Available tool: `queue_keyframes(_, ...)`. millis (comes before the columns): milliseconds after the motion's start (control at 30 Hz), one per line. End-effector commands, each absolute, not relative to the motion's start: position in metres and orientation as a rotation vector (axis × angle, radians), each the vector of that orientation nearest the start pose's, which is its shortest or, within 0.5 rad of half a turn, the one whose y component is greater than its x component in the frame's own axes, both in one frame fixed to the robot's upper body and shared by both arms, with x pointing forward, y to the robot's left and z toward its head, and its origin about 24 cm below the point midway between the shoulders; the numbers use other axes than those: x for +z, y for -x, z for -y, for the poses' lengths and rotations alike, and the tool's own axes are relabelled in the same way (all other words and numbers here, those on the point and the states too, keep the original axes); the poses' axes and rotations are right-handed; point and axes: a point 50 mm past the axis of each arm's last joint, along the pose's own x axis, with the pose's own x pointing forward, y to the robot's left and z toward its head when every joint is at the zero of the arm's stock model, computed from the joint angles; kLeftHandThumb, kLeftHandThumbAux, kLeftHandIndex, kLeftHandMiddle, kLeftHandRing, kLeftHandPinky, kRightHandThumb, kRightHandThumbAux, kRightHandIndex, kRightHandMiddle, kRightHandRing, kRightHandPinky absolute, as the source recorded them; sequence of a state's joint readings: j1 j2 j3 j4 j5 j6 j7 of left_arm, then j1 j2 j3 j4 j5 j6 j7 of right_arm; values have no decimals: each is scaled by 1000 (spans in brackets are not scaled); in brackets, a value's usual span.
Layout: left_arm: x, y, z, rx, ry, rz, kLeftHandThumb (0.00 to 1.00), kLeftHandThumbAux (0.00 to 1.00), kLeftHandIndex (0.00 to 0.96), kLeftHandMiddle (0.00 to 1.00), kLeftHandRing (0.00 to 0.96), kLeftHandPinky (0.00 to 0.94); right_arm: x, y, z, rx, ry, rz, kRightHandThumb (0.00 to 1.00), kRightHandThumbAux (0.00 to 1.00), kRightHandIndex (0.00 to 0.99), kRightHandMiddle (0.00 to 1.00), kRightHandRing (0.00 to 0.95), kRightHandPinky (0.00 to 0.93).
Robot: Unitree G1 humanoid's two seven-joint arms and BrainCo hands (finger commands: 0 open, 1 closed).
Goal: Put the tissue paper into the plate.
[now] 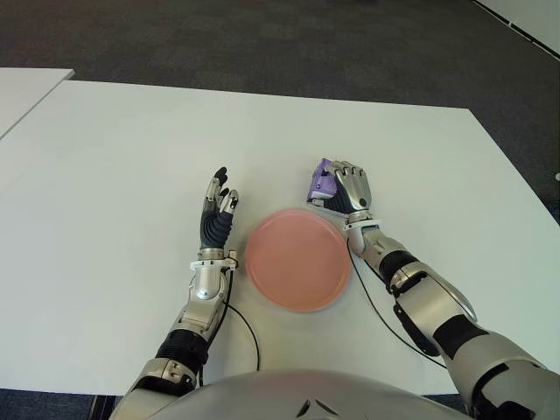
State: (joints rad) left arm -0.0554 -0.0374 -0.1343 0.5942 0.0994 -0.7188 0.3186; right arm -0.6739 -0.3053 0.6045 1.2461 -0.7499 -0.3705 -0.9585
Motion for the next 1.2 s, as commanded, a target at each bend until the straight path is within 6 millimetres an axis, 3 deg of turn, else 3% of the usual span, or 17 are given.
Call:
queue_keyframes(33, -79, -171, -143, 109, -153, -157, 0, 375, 0, 1, 0, 0, -31, -296, 175, 76, 1313, 197, 749, 709, 440, 902, 878, 863)
queue_keyframes(100, -79, -171, -143, 107, -157, -155, 0, 373, 0, 2, 0, 0, -19, -306, 170, 51, 1305, 254, 749, 709, 440, 904, 883, 868)
queue_keyframes(400, -79, -169, -144, 106, -143, -153, 0, 377, 0, 8, 0, 0, -8, -310, 173, 5, 1268, 315, 748, 710, 440, 908, 881, 867)
queue_keyframes(533, -80, -169, -144, 102, -148, -147, 0, 378, 0, 5, 0, 0, 30, -334, 172, -68, 1201, 451, 748, 710, 439, 916, 890, 876)
queue_keyframes(700, -80, -170, -145, 101, -161, -144, 0, 373, 0, 4, 0, 0, 56, -342, 162, -125, 1138, 602, 748, 710, 439, 928, 899, 879)
queue_keyframes(767, -79, -171, -145, 103, -166, -143, 0, 372, 0, 3, 0, 0, 81, -346, 151, -157, 1060, 721, 748, 710, 439, 924, 897, 878)
queue_keyframes(1200, -79, -172, -144, 91, -170, -151, 0, 357, 0, 0, 0, 0, 152, -330, 130, -192, 870, 1005, 747, 708, 440, 917, 899, 881)
